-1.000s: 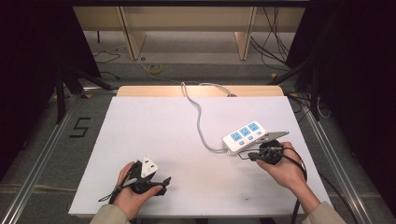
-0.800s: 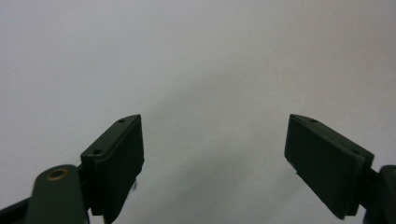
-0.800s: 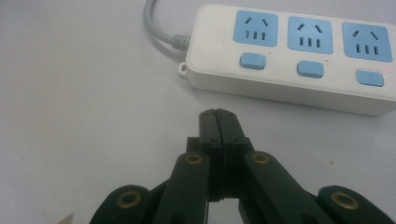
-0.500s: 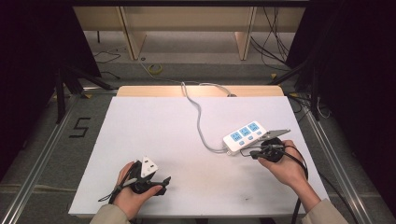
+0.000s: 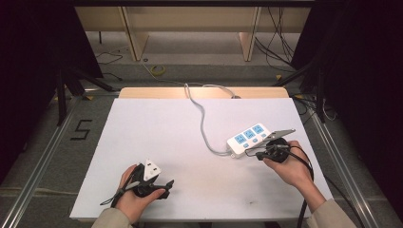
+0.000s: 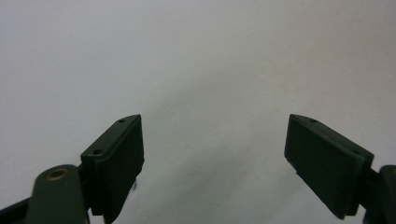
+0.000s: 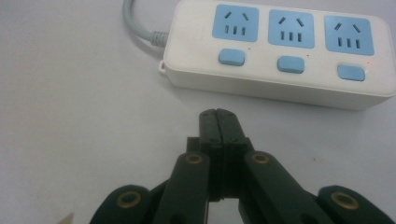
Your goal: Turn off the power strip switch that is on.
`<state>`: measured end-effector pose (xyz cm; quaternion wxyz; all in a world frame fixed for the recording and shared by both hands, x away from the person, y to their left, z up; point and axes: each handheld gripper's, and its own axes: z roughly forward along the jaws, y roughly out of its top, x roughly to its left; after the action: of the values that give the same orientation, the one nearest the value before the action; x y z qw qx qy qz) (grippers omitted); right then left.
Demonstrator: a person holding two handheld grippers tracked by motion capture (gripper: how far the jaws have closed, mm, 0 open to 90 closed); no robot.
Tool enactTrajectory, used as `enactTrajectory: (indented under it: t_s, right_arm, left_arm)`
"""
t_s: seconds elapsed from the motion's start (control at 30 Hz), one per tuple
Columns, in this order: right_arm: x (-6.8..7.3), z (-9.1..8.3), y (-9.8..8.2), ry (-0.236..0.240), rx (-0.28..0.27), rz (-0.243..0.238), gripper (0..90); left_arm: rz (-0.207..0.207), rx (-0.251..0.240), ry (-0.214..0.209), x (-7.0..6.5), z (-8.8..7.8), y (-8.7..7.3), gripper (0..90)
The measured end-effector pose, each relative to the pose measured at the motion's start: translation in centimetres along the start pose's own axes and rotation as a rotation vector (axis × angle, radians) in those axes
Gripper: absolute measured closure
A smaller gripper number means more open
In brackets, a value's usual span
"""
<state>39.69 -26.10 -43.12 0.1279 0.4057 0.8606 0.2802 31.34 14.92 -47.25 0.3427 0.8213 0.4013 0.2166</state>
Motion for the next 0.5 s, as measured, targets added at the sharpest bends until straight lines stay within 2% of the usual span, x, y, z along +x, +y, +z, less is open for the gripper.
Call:
enactTrajectory:
  t_s: [0.5]
  right_arm:
    - [-0.81,0.04,0.37,-0.010,0.017,0.011,90.0]
  left_arm:
    - [-0.003,-0.003,0.001,-0.05,0.06,0.01,19.6]
